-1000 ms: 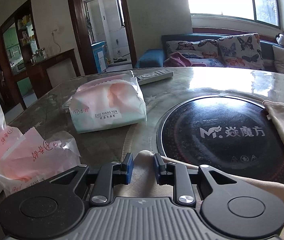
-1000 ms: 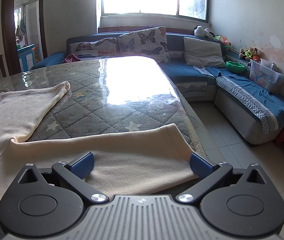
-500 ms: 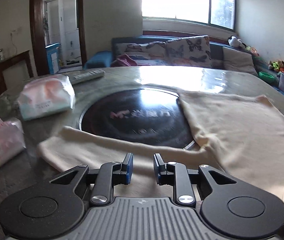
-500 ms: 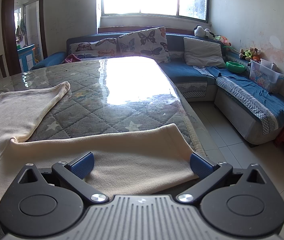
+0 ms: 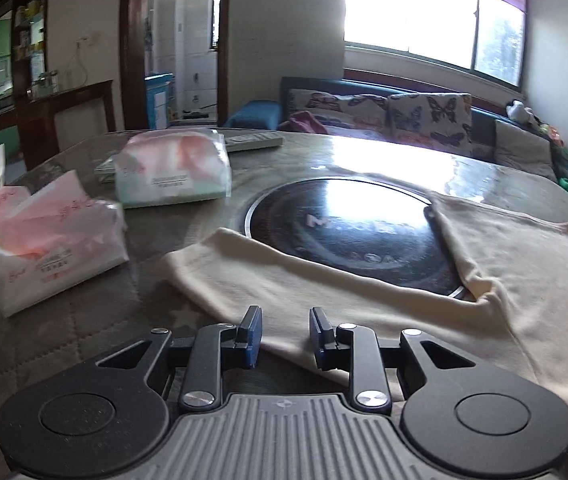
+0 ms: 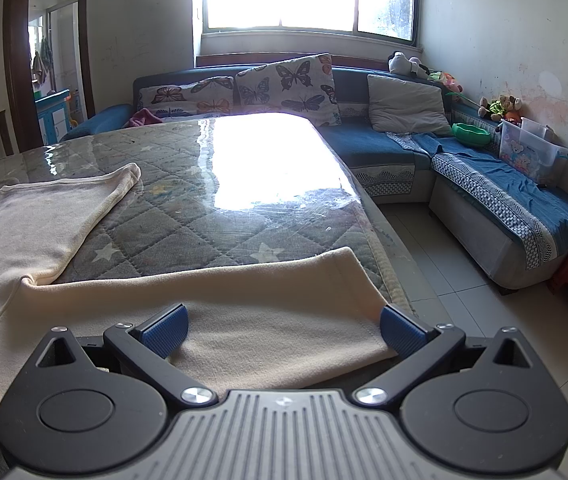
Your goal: Fold clothes
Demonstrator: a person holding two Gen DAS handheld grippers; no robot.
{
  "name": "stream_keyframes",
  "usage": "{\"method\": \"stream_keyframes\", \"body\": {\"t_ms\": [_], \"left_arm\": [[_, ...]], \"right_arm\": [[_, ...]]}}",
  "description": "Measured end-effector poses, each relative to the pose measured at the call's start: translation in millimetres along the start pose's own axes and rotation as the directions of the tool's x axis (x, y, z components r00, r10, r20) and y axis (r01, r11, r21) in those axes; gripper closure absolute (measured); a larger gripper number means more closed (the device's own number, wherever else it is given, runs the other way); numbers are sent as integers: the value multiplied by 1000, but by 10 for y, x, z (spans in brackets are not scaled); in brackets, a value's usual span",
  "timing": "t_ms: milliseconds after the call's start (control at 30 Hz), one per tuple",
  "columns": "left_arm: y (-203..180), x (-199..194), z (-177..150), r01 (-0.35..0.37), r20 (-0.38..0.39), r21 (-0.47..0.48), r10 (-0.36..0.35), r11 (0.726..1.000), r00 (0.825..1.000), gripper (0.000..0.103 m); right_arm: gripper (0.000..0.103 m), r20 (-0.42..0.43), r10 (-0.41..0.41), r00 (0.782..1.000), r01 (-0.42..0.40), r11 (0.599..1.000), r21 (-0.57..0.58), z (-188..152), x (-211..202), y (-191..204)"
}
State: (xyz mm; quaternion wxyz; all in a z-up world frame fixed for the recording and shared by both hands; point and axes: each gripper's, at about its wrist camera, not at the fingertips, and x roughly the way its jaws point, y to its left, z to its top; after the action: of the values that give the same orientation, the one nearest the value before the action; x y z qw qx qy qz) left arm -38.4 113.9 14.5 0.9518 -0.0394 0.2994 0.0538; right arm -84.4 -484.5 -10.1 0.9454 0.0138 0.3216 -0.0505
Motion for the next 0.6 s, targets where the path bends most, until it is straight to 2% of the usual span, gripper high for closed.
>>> {"method": "stream_keyframes", "body": {"t_ms": [167,300,400,467,567,600], "left_arm": [[87,67,32,-51,-7,-12,51,999,999,74],[25,42,65,-33,-13,0,33,999,999,74],[-139,-11,92,24,-14,14,-24,1000,1000,73],[-309,-64,121,71,-2,35,-71,997,997,69],[-581,-145,168,144,7,70,-144,987,989,63],[-667,-166,177,167,7,84,-169,982,986,63]], "right_arm": [[0,0,-1,1000,1,1000,-1,-1,3,0],[0,-1,-1,1000,1,1000,-2,-5,4,-1],[0,-3,1,1000,-1,1000,-1,-3,7,-3],[0,-6,-1,1000,1,1000,-5,6,9,2],[0,-14,-3,1000,3,1000,-9,29,2,15],[3,-14,-6,1000,5,1000,-11,35,-21,19]]}}
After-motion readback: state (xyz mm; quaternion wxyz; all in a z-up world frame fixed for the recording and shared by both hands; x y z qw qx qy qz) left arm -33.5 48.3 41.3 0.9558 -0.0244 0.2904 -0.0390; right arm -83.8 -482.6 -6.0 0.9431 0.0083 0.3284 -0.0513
